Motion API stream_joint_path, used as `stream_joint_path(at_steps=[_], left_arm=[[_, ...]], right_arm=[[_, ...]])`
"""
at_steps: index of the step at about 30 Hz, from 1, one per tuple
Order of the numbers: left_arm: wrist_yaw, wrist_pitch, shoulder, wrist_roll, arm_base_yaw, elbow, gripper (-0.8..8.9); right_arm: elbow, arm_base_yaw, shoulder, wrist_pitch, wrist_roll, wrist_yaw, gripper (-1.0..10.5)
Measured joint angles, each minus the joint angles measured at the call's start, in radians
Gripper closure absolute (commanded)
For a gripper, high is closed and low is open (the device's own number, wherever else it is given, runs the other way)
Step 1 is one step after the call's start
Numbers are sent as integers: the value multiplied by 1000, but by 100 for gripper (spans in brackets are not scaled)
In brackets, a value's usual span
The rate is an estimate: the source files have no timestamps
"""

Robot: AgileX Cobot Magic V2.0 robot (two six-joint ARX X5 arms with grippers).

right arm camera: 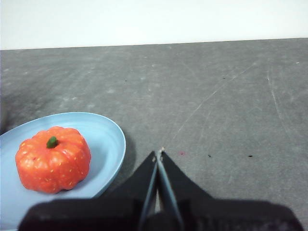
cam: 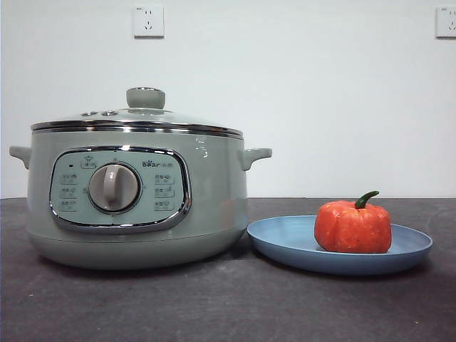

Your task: Take the pumpkin out from the steamer,put the pumpkin in the blue plate,close the lid

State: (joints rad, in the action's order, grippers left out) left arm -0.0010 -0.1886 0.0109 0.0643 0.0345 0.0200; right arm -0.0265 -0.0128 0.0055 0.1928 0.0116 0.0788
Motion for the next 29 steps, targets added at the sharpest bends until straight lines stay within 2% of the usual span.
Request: stream_joint_path(at_steps=[8, 29], left_arm=[[0, 0, 0, 0, 0, 0, 817], [0, 0, 0, 0, 0, 0, 817]], right_arm=[[0, 0, 5, 0, 41, -4, 963], [0, 0, 6, 0, 45, -4, 963]])
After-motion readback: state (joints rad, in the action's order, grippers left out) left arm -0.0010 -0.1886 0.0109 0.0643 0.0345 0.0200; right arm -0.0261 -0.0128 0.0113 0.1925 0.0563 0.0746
